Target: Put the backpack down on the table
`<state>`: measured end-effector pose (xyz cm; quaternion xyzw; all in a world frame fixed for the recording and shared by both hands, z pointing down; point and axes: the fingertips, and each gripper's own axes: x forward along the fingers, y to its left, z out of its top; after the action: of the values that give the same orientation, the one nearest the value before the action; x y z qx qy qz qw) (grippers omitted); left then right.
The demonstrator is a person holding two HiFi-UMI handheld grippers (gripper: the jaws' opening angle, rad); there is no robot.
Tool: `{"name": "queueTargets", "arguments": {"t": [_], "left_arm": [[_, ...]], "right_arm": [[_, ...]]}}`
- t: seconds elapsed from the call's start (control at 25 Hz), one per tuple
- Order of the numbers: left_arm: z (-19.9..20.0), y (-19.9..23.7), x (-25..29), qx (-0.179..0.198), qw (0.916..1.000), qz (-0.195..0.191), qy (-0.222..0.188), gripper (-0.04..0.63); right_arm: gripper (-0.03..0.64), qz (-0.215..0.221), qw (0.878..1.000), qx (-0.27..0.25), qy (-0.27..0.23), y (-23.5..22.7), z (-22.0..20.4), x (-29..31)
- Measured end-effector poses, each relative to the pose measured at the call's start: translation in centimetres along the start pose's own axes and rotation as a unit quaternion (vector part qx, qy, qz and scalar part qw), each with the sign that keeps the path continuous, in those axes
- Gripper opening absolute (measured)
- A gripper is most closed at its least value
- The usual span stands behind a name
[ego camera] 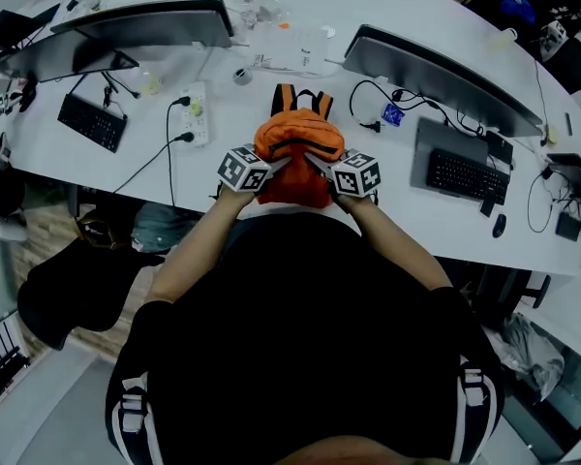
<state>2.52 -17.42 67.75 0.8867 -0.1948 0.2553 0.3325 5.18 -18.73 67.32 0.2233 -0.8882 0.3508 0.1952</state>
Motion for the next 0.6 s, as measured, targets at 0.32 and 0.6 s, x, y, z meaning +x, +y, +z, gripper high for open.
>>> {"name": "queueTargets", "arguments": {"t": [0.32,0.6], "left_arm": [[-1.6,0.8,1.1,-0.010,0.9998,-0.006,0.016,0.049],[-2.6,1.6,1.6,-0.020,0.9995,-0.011,0.022,0.049]], "right_arm": [[0.035,-0.003,1.000,0.010,0.014,-1.0,-1.6,0.9],[0.037,0.003,1.000,-0.008,0.021,-1.6,-2.6,1.8]]}}
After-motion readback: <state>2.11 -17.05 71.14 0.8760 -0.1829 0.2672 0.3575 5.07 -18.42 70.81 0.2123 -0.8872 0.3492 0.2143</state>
